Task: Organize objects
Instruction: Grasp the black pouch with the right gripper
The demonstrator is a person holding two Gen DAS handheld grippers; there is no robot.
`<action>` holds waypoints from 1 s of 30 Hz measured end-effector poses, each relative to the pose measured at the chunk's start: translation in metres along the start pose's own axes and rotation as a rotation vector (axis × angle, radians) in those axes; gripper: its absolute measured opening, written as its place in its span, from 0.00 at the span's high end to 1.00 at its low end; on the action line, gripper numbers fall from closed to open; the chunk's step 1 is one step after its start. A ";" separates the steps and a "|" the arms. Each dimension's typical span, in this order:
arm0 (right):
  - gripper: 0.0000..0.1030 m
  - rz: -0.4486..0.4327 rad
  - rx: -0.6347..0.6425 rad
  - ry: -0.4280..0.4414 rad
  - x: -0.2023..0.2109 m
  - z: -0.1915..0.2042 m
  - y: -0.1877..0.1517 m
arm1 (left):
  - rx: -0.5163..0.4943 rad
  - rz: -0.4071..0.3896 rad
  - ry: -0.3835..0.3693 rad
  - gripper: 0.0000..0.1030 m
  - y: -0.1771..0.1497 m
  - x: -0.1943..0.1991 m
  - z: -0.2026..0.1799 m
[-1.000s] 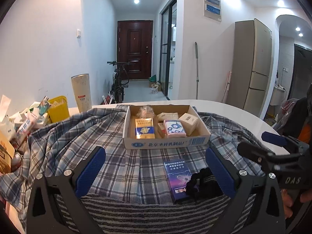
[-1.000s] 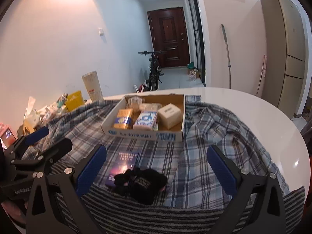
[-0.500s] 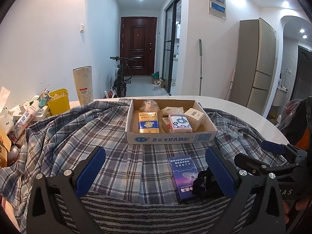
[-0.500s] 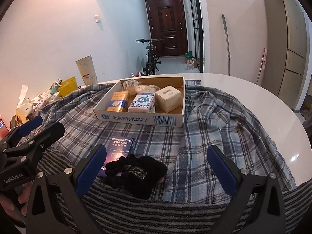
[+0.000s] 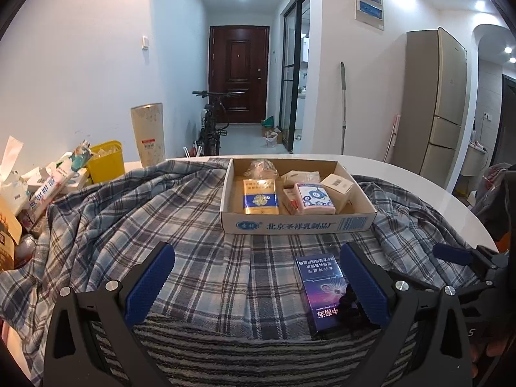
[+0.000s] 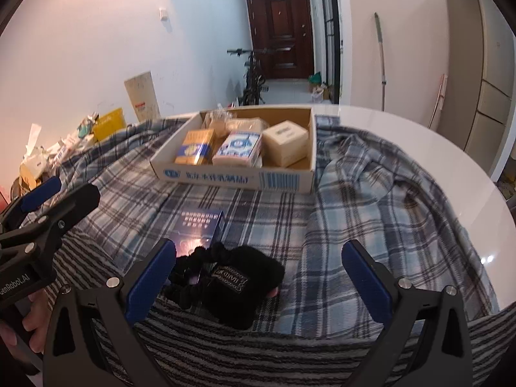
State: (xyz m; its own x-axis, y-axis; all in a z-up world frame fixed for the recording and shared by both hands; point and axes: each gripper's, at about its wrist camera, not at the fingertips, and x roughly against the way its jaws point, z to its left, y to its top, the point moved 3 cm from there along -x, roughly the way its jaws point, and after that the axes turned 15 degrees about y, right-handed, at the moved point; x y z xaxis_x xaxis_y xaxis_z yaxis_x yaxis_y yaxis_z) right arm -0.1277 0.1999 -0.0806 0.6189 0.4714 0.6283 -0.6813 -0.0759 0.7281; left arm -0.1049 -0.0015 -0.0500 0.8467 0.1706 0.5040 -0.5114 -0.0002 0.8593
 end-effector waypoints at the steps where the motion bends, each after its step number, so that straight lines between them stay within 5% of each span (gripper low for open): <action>1: 0.00 0.004 -0.007 -0.004 -0.002 -0.001 0.000 | 0.002 0.005 0.001 0.00 0.000 -0.001 0.000; 19: 0.44 0.191 -0.056 0.059 -0.049 -0.007 -0.024 | 0.014 0.062 0.015 0.00 -0.007 -0.016 0.003; 23: 0.60 0.178 -0.051 0.062 -0.048 -0.005 -0.023 | 0.015 0.063 0.017 0.00 -0.008 -0.016 0.003; 30: 0.62 0.029 0.021 -0.030 -0.013 -0.003 -0.007 | 0.005 0.044 0.022 0.00 -0.007 -0.013 0.002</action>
State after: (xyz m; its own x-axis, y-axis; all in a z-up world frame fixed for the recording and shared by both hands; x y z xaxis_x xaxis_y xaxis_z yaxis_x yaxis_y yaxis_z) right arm -0.1322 0.1969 -0.0943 0.6104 0.4424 0.6570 -0.6910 -0.1080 0.7147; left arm -0.1122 -0.0060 -0.0624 0.8201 0.1916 0.5392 -0.5472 -0.0132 0.8369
